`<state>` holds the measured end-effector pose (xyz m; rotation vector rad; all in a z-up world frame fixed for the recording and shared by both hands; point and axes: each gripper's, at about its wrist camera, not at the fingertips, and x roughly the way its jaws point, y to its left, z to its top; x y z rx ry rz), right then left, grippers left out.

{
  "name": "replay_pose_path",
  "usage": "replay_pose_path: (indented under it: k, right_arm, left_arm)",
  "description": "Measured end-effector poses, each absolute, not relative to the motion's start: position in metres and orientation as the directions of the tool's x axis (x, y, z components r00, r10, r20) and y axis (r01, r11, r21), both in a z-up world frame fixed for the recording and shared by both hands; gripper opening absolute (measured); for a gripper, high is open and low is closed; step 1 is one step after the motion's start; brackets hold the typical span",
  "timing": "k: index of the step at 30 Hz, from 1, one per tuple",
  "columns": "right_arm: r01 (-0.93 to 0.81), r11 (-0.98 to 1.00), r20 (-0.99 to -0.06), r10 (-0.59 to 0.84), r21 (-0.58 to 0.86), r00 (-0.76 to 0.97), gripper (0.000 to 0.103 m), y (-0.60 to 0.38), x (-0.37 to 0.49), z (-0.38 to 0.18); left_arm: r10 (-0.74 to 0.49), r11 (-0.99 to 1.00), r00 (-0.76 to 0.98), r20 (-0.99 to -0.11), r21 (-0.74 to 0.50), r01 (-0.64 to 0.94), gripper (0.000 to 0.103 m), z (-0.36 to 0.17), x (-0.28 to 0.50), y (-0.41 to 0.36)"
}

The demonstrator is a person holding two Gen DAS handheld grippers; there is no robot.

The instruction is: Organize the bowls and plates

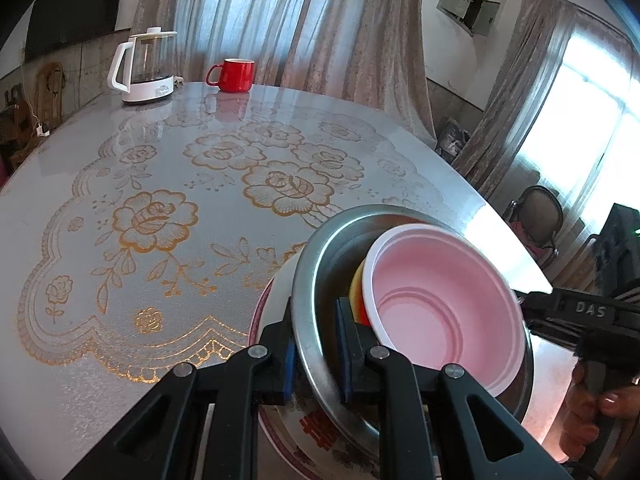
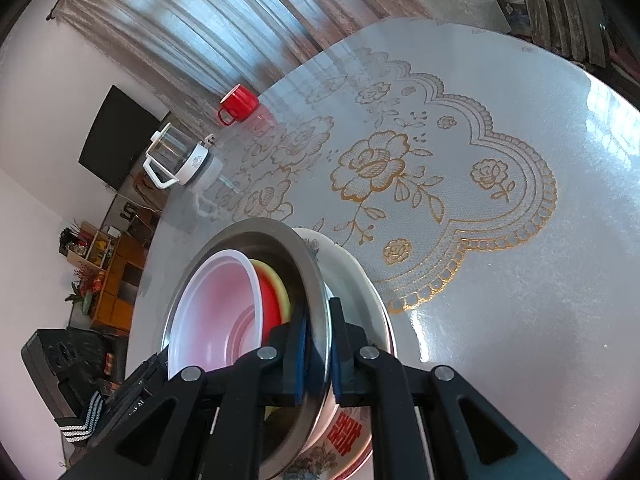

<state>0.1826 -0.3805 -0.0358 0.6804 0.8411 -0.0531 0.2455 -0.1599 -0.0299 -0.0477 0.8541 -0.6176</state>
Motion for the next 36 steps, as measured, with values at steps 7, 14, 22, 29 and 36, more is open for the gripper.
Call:
replay_pose_path:
  k: [7,14,22,29,36]
  right_arm:
    - [0.307,0.841,-0.693,0.108,0.446,0.713,0.030,-0.379,0.172,-0.013]
    - [0.308,0.845,-0.690,0.095,0.438,0.718,0.033,-0.380,0.158,-0.009]
    - [0.272,0.885,-0.693,0.075,0.378,0.717,0.041,-0.359,0.133,-0.006]
    - [0.189,0.949,-0.666,0.028,0.251,0.745,0.054,-0.320,0.099,-0.001]
    - [0.127,0.976,-0.630,0.014,0.179,0.777,0.071,-0.280,0.063,-0.007]
  left_arm:
    - [-0.539,0.824,0.494,-0.682,-0.305,0.478,0.033,-0.028,0.239,-0.149]
    - [-0.493,0.856,0.570,-0.658,-0.250,0.452,0.084,-0.010,0.219,-0.127]
    - [-0.387,0.906,0.605,-0.696,-0.165,0.390,0.103,-0.008,0.189,-0.109]
    - [-0.258,0.950,0.636,-0.727,-0.071,0.304,0.103,-0.014,0.154,-0.098]
    - [-0.212,0.953,0.691,-0.691,0.010,0.303,0.103,-0.013,0.108,-0.096]
